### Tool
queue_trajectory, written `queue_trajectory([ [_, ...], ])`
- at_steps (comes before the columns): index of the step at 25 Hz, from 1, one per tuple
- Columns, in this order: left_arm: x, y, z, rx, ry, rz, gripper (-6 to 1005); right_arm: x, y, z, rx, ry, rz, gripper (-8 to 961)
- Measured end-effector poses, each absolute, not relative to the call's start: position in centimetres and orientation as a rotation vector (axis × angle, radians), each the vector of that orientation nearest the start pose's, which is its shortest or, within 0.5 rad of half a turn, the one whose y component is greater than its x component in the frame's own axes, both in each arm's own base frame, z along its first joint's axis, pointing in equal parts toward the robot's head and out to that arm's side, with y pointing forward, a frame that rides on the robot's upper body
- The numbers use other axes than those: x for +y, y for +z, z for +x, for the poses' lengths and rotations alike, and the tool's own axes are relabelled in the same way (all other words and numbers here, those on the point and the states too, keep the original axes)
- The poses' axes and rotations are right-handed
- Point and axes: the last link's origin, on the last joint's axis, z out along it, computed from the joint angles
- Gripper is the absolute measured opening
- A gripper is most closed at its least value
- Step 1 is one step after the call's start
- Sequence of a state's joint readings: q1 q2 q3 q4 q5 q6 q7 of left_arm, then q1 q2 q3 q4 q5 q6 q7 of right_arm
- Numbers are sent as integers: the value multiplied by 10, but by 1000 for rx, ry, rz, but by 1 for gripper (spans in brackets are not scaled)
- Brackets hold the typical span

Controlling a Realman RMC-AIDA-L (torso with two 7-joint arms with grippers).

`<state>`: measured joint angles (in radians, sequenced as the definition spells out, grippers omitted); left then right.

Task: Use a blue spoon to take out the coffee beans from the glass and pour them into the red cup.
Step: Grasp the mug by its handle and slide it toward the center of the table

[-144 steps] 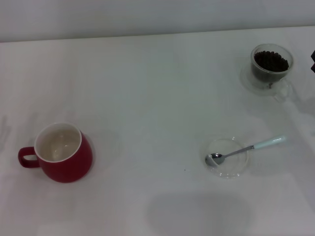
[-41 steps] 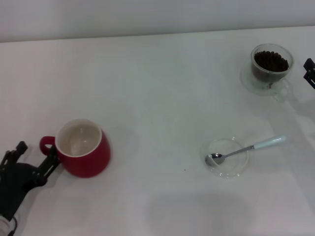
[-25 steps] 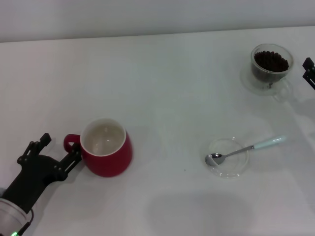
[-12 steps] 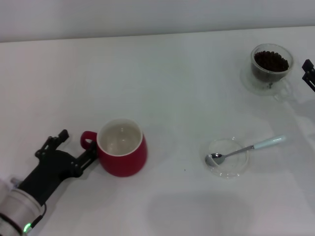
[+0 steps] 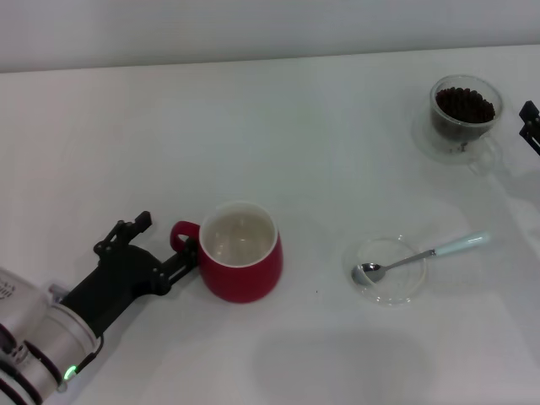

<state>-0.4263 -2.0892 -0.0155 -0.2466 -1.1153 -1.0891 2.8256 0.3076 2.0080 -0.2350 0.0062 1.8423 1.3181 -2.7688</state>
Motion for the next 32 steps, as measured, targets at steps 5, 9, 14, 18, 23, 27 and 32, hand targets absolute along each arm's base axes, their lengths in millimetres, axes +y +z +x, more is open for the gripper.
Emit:
queue_trajectory([
  [5, 269, -119, -296, -654, -696, -2225, 872, 272, 32, 392, 611, 666, -1574, 865],
  [9, 270, -121, -293, -637, -696, -2243, 871, 272, 32, 391, 608, 667, -1574, 866],
  [14, 271, -121, -292, -631, -698, -2250, 871, 272, 32, 391, 607, 669, -1574, 865],
  [18, 269, -121, -292, -633, -701, -2249, 871, 271, 32, 392, 610, 666, -1573, 865],
  [23, 267, -121, -295, -646, -696, -2241, 871, 270, 32, 393, 613, 662, -1571, 865],
  [27, 265, -118, -299, -659, -697, -2216, 871, 270, 33, 394, 614, 661, -1568, 866],
  [32, 261, -115, -301, -659, -719, -2199, 871, 271, 32, 393, 611, 662, -1571, 866],
])
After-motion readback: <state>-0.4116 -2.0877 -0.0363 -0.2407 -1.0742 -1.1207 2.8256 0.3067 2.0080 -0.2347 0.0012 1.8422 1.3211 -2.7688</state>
